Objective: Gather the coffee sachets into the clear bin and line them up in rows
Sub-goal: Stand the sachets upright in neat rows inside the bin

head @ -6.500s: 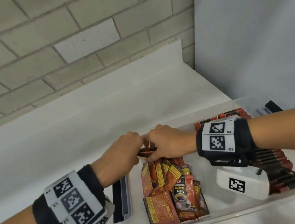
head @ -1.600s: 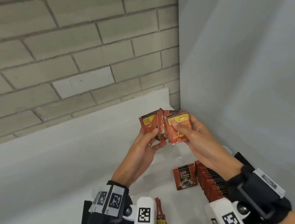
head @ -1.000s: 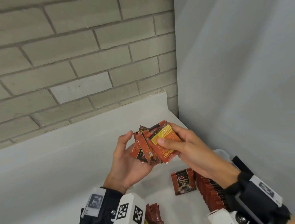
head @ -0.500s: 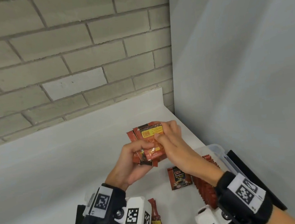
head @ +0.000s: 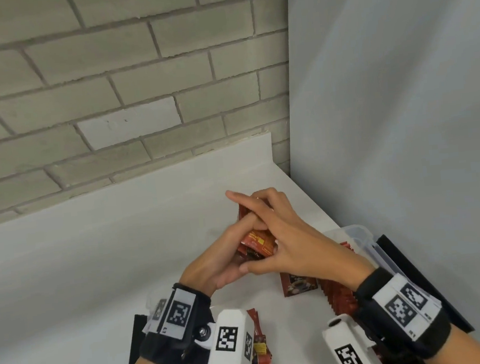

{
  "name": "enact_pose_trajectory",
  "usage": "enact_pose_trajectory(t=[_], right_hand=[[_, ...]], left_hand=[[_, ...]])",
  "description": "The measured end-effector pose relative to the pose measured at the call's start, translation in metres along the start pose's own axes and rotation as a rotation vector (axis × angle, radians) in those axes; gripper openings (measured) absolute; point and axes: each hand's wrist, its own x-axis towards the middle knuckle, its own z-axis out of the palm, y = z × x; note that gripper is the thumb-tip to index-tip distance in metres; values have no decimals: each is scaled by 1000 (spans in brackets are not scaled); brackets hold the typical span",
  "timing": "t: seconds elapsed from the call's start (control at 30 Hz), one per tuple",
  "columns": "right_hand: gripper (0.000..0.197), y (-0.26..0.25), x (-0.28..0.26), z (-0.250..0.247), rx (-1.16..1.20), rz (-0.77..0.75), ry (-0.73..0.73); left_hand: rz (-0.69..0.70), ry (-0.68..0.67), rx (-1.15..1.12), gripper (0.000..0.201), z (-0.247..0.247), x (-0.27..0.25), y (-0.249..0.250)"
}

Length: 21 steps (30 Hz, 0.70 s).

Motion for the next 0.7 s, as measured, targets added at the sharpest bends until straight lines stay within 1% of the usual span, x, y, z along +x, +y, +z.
enact_pose_trajectory(t=[0.1, 0.17, 0.23, 0.33, 0.37, 0.43, 0.47, 0.53, 0.63, 0.7], right_hand=[[72, 0, 1, 2, 82, -19, 27], [66, 0, 1, 3, 136, 11, 39], [66, -1, 2, 2, 163, 33, 43], [62, -5, 2, 1, 236, 50, 34], [65, -6, 1, 1, 263, 53, 33], [76, -5, -1, 2, 293, 57, 40], [81, -5, -1, 2, 298, 63, 43], [84, -3, -1, 3, 272, 78, 34], [81, 2, 1, 6, 144, 59, 52], [83, 5, 2, 6, 99, 45, 66]], left_hand=[[51, -28, -40, 24, -7, 0, 0], [91, -60, -97, 23, -9, -1, 1], [118, -54, -108, 20, -7, -2, 1], [91, 14, -62, 35, -5, -1, 1], [82, 29, -60, 42, -5, 0, 1], [59, 45, -60, 55, -7, 1, 1], [44, 43, -59, 57, -7, 2, 2], [21, 33, -53, 55, -8, 3, 2], [-6, 30, 2, 49, -11, 2, 1], [-5, 15, 44, 31, -13, 2, 0]])
